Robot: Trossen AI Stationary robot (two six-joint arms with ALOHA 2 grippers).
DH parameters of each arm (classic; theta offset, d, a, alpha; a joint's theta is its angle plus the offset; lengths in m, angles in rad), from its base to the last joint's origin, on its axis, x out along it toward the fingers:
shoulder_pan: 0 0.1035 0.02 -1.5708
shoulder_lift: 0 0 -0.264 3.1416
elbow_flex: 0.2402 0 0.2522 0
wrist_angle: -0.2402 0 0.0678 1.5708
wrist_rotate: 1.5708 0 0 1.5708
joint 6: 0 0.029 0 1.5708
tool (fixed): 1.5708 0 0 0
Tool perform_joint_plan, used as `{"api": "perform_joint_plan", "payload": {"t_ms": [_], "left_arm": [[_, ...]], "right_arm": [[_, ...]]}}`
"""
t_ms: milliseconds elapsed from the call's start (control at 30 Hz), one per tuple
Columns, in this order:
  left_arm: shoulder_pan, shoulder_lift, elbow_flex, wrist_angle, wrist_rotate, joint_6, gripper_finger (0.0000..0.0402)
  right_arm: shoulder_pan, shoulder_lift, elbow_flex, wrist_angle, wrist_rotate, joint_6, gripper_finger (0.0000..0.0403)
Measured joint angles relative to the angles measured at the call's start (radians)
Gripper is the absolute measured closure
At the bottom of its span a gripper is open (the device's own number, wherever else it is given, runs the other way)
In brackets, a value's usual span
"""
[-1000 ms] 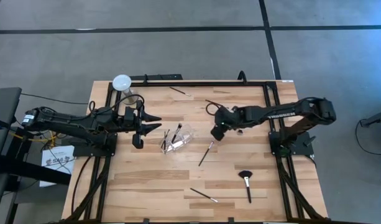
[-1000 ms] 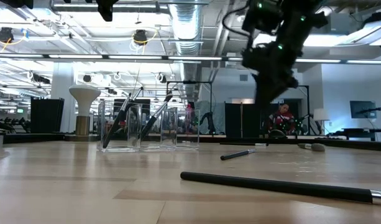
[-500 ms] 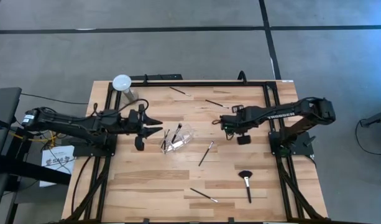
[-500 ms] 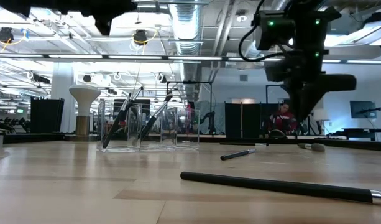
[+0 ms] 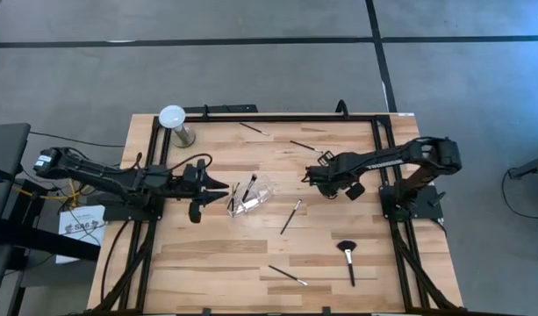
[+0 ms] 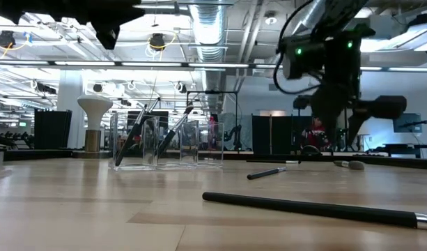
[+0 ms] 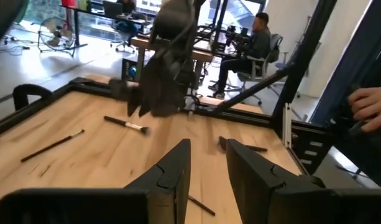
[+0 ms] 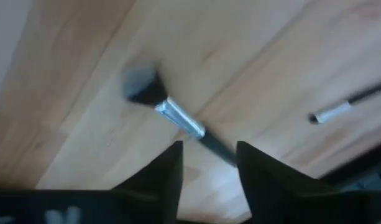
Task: Put items in baskets/containers
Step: Put the powder brush into the middle section of the transparent organizer
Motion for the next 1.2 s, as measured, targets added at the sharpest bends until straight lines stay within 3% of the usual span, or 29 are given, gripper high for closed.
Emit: {"api": "perform_joint_plan", "payload": {"t_ms": [133, 267, 800, 1200], "left_arm": [[-0.052, -0.004, -0.001, 0.015, -0.053, 0.011, 0.0302], [-0.081, -0.005, 0.0, 0.019, -0.088, 0.015, 0.0302], [-0.091, -0.005, 0.0, 0.025, -0.124, 0.018, 0.0302], [-0.091, -0.005, 0.0, 0.025, -0.123, 0.018, 0.0302]], "right_arm": [[-0.008, 0.081, 0.0, 0.022, 0.013, -0.04, 0.0213], [-0.019, 0.144, 0.0, 0.02, 0.025, -0.073, 0.0201], [-0.084, 0.162, 0.0, 0.059, -0.008, -0.082, 0.0266], [-0.055, 0.16, -0.001, 0.148, -0.102, -0.029, 0.0276]]}}
